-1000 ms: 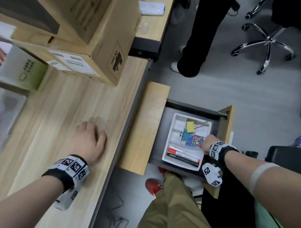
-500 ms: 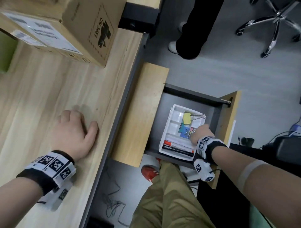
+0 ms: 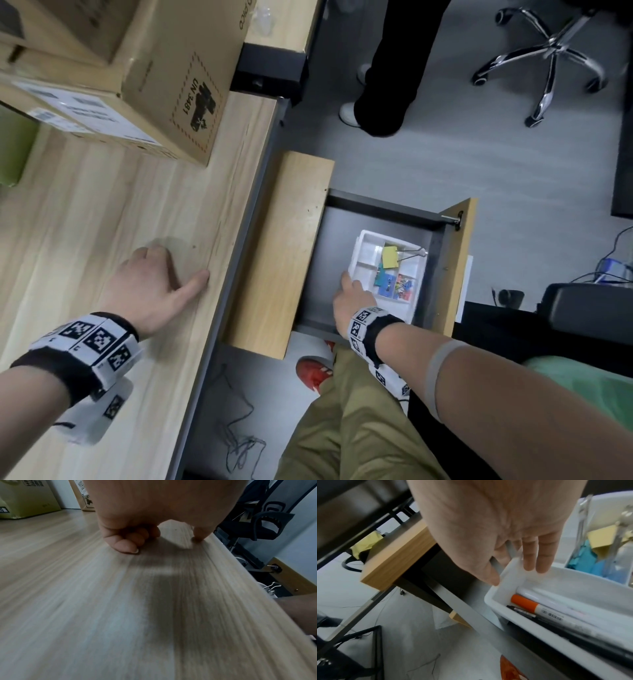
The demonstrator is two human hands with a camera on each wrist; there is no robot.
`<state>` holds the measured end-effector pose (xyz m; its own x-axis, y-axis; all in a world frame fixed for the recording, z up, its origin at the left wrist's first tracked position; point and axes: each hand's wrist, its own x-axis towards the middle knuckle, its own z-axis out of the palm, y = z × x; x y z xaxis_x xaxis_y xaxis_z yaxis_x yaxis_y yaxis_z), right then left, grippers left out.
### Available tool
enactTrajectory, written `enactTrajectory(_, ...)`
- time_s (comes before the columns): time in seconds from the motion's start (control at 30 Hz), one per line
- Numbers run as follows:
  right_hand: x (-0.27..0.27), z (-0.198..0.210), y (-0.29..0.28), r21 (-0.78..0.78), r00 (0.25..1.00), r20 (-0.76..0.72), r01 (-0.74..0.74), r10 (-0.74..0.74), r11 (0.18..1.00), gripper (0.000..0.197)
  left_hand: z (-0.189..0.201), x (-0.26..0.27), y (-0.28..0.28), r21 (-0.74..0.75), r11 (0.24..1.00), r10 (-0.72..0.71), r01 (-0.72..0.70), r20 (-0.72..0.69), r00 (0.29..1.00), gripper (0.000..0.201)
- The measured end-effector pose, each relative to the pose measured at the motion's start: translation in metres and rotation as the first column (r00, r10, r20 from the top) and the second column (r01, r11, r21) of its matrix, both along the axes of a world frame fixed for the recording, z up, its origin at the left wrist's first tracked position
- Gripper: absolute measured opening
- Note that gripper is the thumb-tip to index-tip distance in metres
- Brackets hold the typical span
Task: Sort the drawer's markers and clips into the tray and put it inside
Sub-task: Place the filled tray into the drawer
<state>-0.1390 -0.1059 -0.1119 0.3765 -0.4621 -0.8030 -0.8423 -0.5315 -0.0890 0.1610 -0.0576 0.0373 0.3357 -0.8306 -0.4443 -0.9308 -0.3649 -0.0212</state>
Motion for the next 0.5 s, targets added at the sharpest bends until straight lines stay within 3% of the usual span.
enactTrajectory(0.23,-0.014,-0.007,0.004,0.01,1.0,0.0,-0.007,0.007,1.0,0.051,0.003,-0.001,-0.001,0.022,1.0,-0.006,0.006,0.004,1.0,0.077)
enactTrajectory(0.3,-0.013,-0.004,0.004,0.107,0.997,0.013,0.075,-0.077,0.991,0.049,0.004,-0.002,-0.002,0.028,0.999,-0.016,0.015,0.013,1.0,0.078)
enactTrajectory(0.37,-0.018,0.007,0.006,0.138,0.968,0.166,0.168,-0.19,0.976,0.045,0.004,-0.002,-0.002,0.037,0.999,-0.015,0.014,0.02,1.0,0.08)
enactTrajectory(0.43,-0.034,0.028,0.007,0.101,0.855,0.386,0.334,-0.346,0.937,0.041,0.003,-0.002,-0.002,0.054,0.999,-0.011,0.01,0.027,1.0,0.085)
enactTrajectory(0.5,-0.063,0.054,-0.003,0.04,0.667,0.532,0.596,-0.522,0.802,0.035,0.004,-0.003,-0.004,0.062,0.998,-0.004,0.002,0.032,0.999,0.086)
